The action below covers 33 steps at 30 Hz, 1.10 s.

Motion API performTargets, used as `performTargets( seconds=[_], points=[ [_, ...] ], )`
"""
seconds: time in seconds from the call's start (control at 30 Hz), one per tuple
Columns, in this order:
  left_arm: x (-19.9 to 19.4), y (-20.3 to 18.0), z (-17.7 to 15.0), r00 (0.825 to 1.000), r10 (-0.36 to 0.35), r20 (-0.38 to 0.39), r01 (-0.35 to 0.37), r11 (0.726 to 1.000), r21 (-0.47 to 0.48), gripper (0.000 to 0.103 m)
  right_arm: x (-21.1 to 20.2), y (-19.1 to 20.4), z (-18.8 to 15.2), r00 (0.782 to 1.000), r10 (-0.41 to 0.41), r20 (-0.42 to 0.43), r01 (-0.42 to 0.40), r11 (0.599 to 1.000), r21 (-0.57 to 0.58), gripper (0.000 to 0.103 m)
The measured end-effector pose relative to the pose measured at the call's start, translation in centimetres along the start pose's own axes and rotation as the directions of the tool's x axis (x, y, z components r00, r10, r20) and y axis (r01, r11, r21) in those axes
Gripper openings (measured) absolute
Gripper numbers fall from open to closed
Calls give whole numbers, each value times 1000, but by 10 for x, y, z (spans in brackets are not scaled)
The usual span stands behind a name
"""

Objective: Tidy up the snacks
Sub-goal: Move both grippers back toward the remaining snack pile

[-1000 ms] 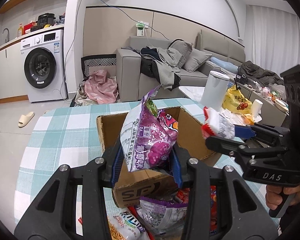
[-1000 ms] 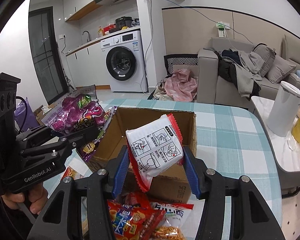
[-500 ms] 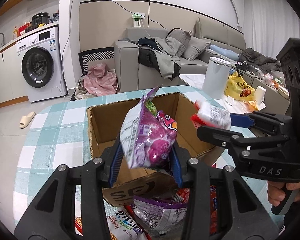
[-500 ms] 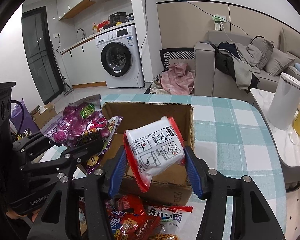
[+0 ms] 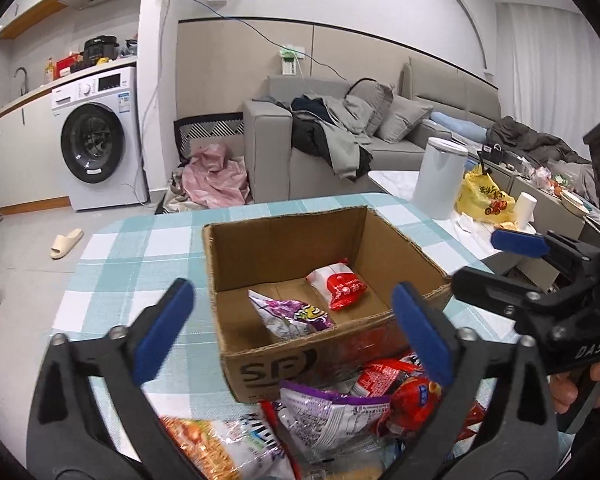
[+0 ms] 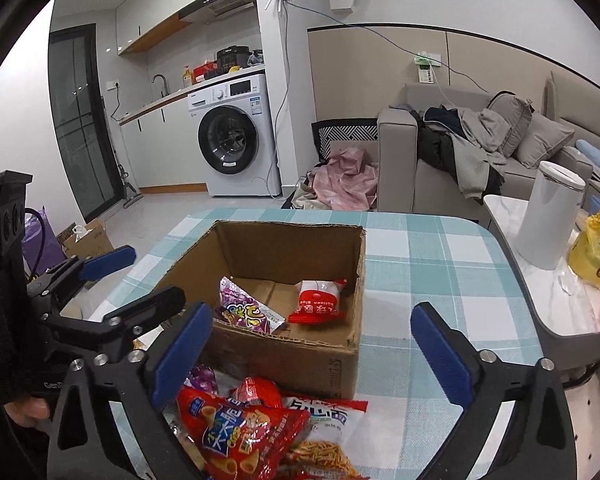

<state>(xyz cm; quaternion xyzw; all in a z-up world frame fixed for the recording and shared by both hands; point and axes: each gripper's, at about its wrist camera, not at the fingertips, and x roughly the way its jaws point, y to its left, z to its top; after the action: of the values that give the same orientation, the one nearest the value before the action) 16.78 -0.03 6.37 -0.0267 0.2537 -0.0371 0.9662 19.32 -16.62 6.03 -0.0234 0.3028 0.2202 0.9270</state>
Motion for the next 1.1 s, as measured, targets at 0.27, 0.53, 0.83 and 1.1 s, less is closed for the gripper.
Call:
performTargets(
  seconds=[0.27,0.53,0.83,1.1],
  points=[
    [-35,6,-11,1000,14,2,-14,1000,7,102,-19,1,-17,999,15,-31,-15,1000,22,103],
    [-64,13,-32,998,63,-8,-62,998,32,102,-27,6,-38,997,41,-62,-38,998,43,103],
    [-70,19,-53,996,70,-48,-68,997,34,102,-29,17,-50,995,63,-81,-60,998,32,103],
    [-58,28,-68,992,74,-102,-71,997,31,102,-19,24,-56,991,72,-115,-70,997,28,103]
  ],
)
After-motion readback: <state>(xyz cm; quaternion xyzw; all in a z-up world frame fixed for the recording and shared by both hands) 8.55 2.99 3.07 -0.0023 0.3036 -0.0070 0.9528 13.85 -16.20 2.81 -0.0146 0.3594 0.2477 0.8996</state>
